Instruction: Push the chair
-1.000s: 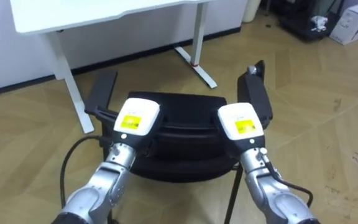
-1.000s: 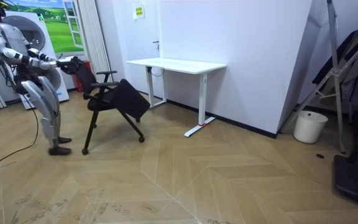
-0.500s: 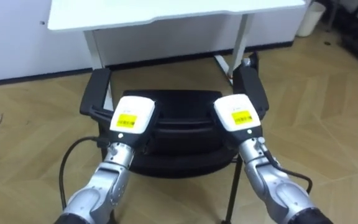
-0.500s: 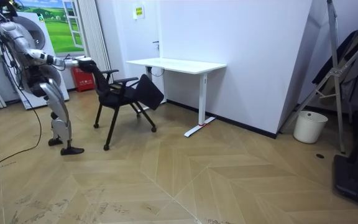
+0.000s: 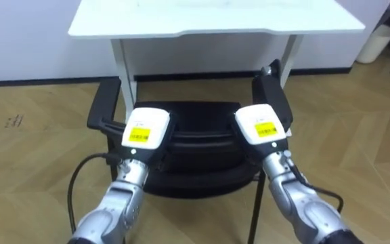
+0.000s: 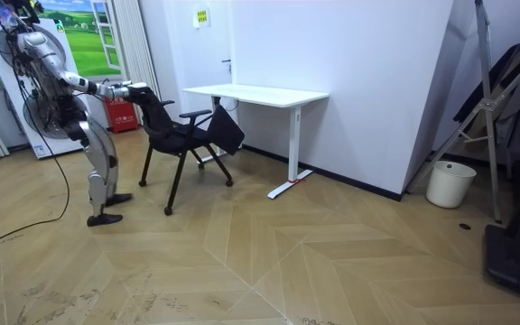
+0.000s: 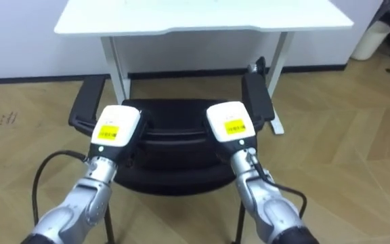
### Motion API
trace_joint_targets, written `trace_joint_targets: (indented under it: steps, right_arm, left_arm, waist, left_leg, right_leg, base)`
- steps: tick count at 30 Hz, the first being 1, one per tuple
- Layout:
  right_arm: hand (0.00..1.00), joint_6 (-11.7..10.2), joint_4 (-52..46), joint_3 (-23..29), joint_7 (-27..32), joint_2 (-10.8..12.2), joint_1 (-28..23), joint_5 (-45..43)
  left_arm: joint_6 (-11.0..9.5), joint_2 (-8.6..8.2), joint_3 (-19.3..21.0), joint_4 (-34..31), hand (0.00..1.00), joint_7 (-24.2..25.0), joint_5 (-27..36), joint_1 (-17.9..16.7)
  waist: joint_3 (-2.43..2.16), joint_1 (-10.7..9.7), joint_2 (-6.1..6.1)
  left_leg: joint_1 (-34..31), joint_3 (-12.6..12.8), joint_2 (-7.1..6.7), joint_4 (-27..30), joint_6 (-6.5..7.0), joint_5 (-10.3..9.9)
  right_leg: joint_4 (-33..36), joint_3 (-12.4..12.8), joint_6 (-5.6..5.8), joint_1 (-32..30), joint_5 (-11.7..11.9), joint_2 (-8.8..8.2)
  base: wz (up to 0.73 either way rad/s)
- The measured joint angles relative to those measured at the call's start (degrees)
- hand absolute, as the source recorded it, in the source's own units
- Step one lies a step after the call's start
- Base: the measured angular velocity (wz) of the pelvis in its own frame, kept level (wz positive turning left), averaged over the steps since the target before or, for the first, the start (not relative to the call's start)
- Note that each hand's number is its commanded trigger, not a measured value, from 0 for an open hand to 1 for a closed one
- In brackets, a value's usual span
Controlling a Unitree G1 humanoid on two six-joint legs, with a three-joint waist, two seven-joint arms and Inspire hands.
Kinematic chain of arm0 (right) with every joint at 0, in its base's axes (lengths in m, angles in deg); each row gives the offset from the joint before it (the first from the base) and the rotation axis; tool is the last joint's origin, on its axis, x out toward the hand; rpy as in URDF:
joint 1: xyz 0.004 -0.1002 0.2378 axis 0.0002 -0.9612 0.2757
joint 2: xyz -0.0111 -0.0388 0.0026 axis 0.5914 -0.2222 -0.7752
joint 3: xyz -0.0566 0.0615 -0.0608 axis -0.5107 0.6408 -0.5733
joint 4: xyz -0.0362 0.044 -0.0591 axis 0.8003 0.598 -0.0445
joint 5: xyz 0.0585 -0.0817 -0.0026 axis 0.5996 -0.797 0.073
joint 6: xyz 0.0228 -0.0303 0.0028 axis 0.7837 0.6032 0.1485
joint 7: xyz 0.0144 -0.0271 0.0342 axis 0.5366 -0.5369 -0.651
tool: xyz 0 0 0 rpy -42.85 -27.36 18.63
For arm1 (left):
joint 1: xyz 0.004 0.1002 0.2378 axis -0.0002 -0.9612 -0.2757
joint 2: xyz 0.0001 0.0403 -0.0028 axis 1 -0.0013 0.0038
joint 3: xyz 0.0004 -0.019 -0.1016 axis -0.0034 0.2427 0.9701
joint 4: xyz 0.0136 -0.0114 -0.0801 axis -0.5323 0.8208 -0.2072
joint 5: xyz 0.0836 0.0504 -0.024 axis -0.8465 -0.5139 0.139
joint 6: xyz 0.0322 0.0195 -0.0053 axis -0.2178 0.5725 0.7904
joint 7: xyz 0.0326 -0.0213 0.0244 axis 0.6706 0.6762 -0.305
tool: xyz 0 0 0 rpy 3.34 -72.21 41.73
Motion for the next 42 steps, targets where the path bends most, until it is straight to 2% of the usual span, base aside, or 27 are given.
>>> trace_joint_targets:
  steps: [1, 2, 3, 4, 5, 6, 9, 10, 12, 14, 15, 17, 18, 20, 22, 23, 25, 26, 28, 30, 31, 32, 33, 35, 37, 39, 42]
  right_arm:
    - [1.0, -0.1, -0.5, -0.1, 0.5, 0.0, -0.6, 0.0]
    - [1.0, -0.2, -0.6, -0.2, 0.6, 0.1, -0.9, -0.3]
    - [1.0, -0.3, -0.7, -0.1, 0.7, 0.1, -1.3, -0.6]
    - [1.0, -0.2, -1.2, 0.0, 0.8, 0.1, -1.9, -0.9]
    - [1.0, 0.1, -1.7, 0.1, 1.1, 0.1, -2.4, -1.0]
    - [1.0, 0.2, -1.8, 0.1, 1.4, 0.1, -2.5, -1.0]
    - [1.0, 0.6, -2.1, 0.3, 1.9, 0.1, -2.5, -1.1]
    - [1.0, 0.6, -2.4, 0.5, 1.8, 0.2, -2.5, -1.1]
    - [1.0, 0.6, -2.8, 0.7, 1.7, 0.0, -2.5, -1.0]
    - [1.0, 0.6, -2.7, 1.1, 1.9, 0.0, -2.4, -1.0]
    - [1.0, 0.6, -2.6, 1.1, 1.9, 0.0, -2.4, -1.1]
    - [1.0, 0.5, -2.1, 1.2, 1.9, -0.2, -2.0, -1.1]
    - [1.0, 0.5, -2.0, 1.1, 1.9, -0.2, -1.9, -1.1]
    - [1.0, 0.6, -1.6, 1.1, 1.9, -0.3, -1.6, -0.9]
    - [1.0, 0.8, -1.5, 1.1, 2.1, -0.1, -1.4, -0.9]
    - [1.0, 0.8, -1.3, 1.1, 2.6, -0.1, -1.5, -1.0]
    - [1.0, 0.9, -1.0, 1.0, 3.2, 0.0, -1.5, -1.0]
    - [1.0, 1.0, -0.7, 0.9, 3.2, 0.1, -1.7, -0.7]
    - [1.0, 0.9, -0.6, 0.9, 3.2, 0.2, -1.9, -0.2]
    - [1.0, 0.9, -0.8, 0.7, 3.3, 0.2, -2.4, -0.1]
    - [1.0, 0.9, -0.6, 0.5, 3.8, 0.2, -2.7, -0.1]
    - [1.0, 0.6, -0.5, 0.3, 3.9, 0.2, -2.9, 0.4]
    - [1.0, 0.5, -0.5, 0.2, 3.8, 0.2, -3.0, 0.6]
    - [1.0, -0.2, -0.3, 0.1, 3.4, 0.3, -3.7, 0.9]
    - [1.0, -0.6, -0.3, 0.2, 3.2, 0.3, -4.2, 1.0]
    - [1.0, -0.6, -0.5, 0.2, 2.9, 0.3, -4.2, 0.9]
    - [1.0, -0.5, -1.9, 0.7, 1.8, -0.1, -4.2, 0.4]
  left_arm:
    - [0.5, 0.22, 0.0, -1.6, 1.0, -0.3, -0.5, -1.3]
    - [0.7, 0.39, 0.0, -2.4, 1.0, -0.4, -0.7, -2.2]
    - [0.7, 0.41, 0.0, -2.4, 1.0, -0.5, -0.8, -2.5]
    - [0.7, 0.26, 0.0, -2.4, 1.0, -0.5, -0.9, -2.6]
    - [0.7, 0.23, 0.0, -2.4, 1.0, -0.5, -1.1, -2.6]
    - [0.7, 0.24, 0.0, -2.5, 1.0, -0.5, -1.2, -2.6]
    - [0.7, 0.39, 0.0, -2.9, 1.0, -0.3, -1.7, -2.1]
    - [0.9, 0.53, 0.1, -3.6, 1.0, 0.3, -1.7, -2.1]
    - [1.1, 0.78, 0.1, -4.6, 1.0, 1.4, -1.7, -2.1]
    - [1.2, 0.81, 0.1, -5.0, 1.0, 2.3, -1.8, -2.0]
    - [1.2, 0.6, 0.1, -4.9, 1.0, 2.3, -1.8, -2.0]
    - [1.1, 0.14, 0.2, -4.5, 1.0, 2.4, -1.4, -1.8]
    - [1.1, 0.1, 0.2, -4.3, 1.0, 2.5, -1.3, -1.7]
    - [0.9, 0.06, 0.1, -3.4, 1.0, 2.6, -1.0, -0.9]
    - [0.8, 0.23, 0.1, -3.2, 1.0, 2.6, -0.7, -0.6]
    - [0.6, 0.26, 0.1, -3.2, 1.0, 2.6, -0.7, -0.6]
    - [0.4, 0.24, 0.0, -2.8, 1.0, 2.7, -0.7, -0.1]
    - [-0.1, 0.28, -0.1, -2.2, 1.0, 2.8, -0.8, 0.2]
    - [-0.6, 1.07, -0.1, -2.2, 1.0, 3.5, -1.0, 0.6]
    - [-1.3, 1.29, -0.1, -1.9, 1.0, 3.6, -1.1, 0.6]
    - [-1.8, 1.33, -0.1, -1.8, 1.0, 3.7, -1.1, 0.6]
    - [-2.2, 1.67, -0.1, -1.6, 1.0, 3.7, -1.1, 0.6]
    - [-2.3, 1.76, -0.1, -1.4, 1.0, 3.7, -1.1, 0.5]
    - [-2.4, 1.87, -0.5, -0.6, 1.0, 4.0, -0.8, 0.2]
    - [-2.5, 2.15, -0.6, -0.7, 1.0, 4.0, -0.8, -0.1]
    - [-2.5, 2.2, -0.6, -0.5, 1.0, 3.9, -0.8, -0.1]
    - [-2.4, 2.2, -0.5, -0.8, 1.0, 3.6, -0.8, 0.0]
  waist:
    - [-0.09, 0.7, 0.11]
    - [-0.5, 1.3, 0.11]
    - [-1.03, 1.2, 0.21]
    - [-1.34, 0.7, -0.14]
    - [-1.54, 0.4, -0.34]
    - [-1.56, 0.3, -0.45]
    - [-1.58, 0.2, -1.1]
    - [-1.51, 0.2, -1.32]
    - [-1.31, 0.1, -1.65]
    - [-1.01, -0.1, -1.77]
    - [-0.94, 0.0, -1.64]
    - [-0.32, 0.2, -0.63]
    - [-0.33, 0.3, -0.44]
    - [-0.13, 0.2, 0.28]
    - [0.23, -0.1, 0.96]
    - [0.06, -0.3, 1.29]
    - [-0.09, -0.7, 1.6]
    - [-0.16, -0.8, 1.76]
    - [-0.18, -0.7, 1.78]
    - [-0.27, -0.9, 1.85]
    - [-0.23, -1.3, 1.81]
    - [-0.22, -1.8, 1.68]
    - [-0.23, -2.0, 1.61]
    - [-0.24, -3.3, 1.46]
    - [-0.68, -4.2, 0.39]
    - [-0.87, -5.1, 0.1]
    - [-1.06, -5.2, 0.41]
  left_leg:
    - [-0.6, -0.1, -0.68, -5.6, 0.62, 4.3]
    - [-0.2, -0.4, -1.52, -9.0, 1.02, 8.4]
    - [0.6, -0.6, -2.25, -10.3, 1.25, 9.9]
    - [2.2, -0.8, -3.41, -12.7, 1.99, 11.3]
    - [3.3, -0.7, -4.49, -14.1, 2.51, 12.9]
    - [3.6, -0.6, -4.77, -14.3, 2.83, 12.9]
    - [4.2, 0.6, -5.43, -14.3, 3.78, 12.0]
    - [4.5, 1.2, -6.17, -14.2, 4.1, 11.4]
    - [4.6, 1.8, -6.8, -13.8, 4.65, 10.3]
    - [5.2, 2.6, -7.4, -13.0, 5.35, 8.6]
    - [5.5, 3.1, -7.45, -12.7, 5.8, 8.1]
    - [6.6, 5.0, -7.47, -11.7, 6.55, 6.4]
    - [6.8, 5.4, -7.53, -11.5, 6.81, 6.0]
    - [7.2, 6.4, -7.6, -10.3, 8.08, 4.8]
    - [7.5, 6.7, -7.58, -9.9, 8.69, 3.9]
    - [7.6, 6.7, -7.69, -9.9, 8.96, 3.4]
    - [8.1, 6.6, -7.73, -10.0, 9.88, 3.1]
    - [8.6, 6.3, -7.6, -10.3, 10.65, 2.7]
    - [8.9, 6.3, -7.39, -10.4, 10.65, 2.2]
    - [9.6, 5.7, -7.39, -10.9, 10.8, 2.0]
    - [10.1, 5.0, -7.33, -11.2, 10.77, 2.0]
    - [10.6, 4.6, -7.35, -11.4, 10.67, 1.8]
    - [10.9, 4.4, -7.4, -11.3, 10.6, 1.6]
    - [12.5, 2.9, -7.56, -10.7, 9.96, 0.3]
    - [13.1, 1.2, -8.12, -10.5, 9.35, -0.2]
    - [13.3, -0.3, -8.14, -9.8, 8.55, -1.1]
    - [13.2, -1.9, -6.5, -8.7, 6.74, -2.6]
  right_leg:
    - [0.0, 0.7, 0.31, 0.3, -0.1, -0.1]
    - [-0.2, 1.4, 0.76, 0.7, -0.3, -0.44]
    - [-0.5, 1.8, 1.18, 0.9, -0.3, -0.56]
    - [-1.4, 2.4, 2.22, 1.6, -0.3, -1.05]
    - [-2.5, 2.4, 2.85, 2.3, -0.2, -1.42]
    - [-3.1, 2.4, 3.15, 2.7, 0.0, -1.64]
    - [-4.6, 3.0, 4.18, 3.6, 0.4, -2.83]
    - [-5.0, 3.2, 4.61, 3.9, 0.3, -3.32]
    - [-4.8, 3.3, 5.29, 4.1, -0.1, -4.23]
    - [-2.4, 3.5, 6.55, 4.0, -0.8, -5.89]
    - [-1.2, 3.5, 6.81, 3.7, -1.0, -6.16]
    - [5.0, 2.0, 7.1, 1.8, -1.1, -8.04]
    - [6.5, 2.0, 7.25, 1.1, -1.0, -8.58]
    - [10.2, 1.5, 8.95, -0.3, 0.0, -9.56]
    - [11.5, 0.0, 9.33, -0.7, 1.2, -10.2]
    - [12.1, -1.0, 9.28, -1.0, 1.9, -10.63]
    - [14.6, -0.5, 9.01, -2.3, 3.5, -10.92]
    - [16.3, 0.5, 8.86, -3.7, 3.4, -10.96]
    - [16.0, 0.8, 9.32, -6.8, 2.6, -10.67]
    - [13.5, 0.9, 8.95, -10.7, 2.8, -10.27]
    - [9.9, 1.9, 8.28, -12.7, 3.6, -9.43]
    - [5.3, 2.8, 7.61, -14.2, 5.5, -8.44]
    - [2.7, 3.3, 7.6, -14.6, 6.8, -7.98]
    - [-5.3, 4.0, 7.65, -14.3, 12.4, -6.71]
    - [-8.6, 4.9, 7.15, -13.8, 14.5, -6.33]
    - [-8.9, 6.2, 7.06, -13.3, 15.9, -5.58]
    - [-8.8, 5.8, 7.09, -12.8, 16.0, -3.43]
  base:
    - [-0.53]
    - [-0.52]
    - [-0.25]
    - [0.0]
    - [0.05]
    - [-0.04]
    - [-0.13]
    - [-0.12]
    - [-0.1]
    - [-0.14]
    - [-0.24]
    - [-0.34]
    - [-0.34]
    - [-0.22]
    - [-0.15]
    - [-0.16]
    - [-0.07]
    - [0.0]
    - [0.03]
    - [0.19]
    - [0.32]
    - [0.32]
    - [0.25]
    - [0.38]
    - [0.53]
    - [0.38]
    - [0.16]
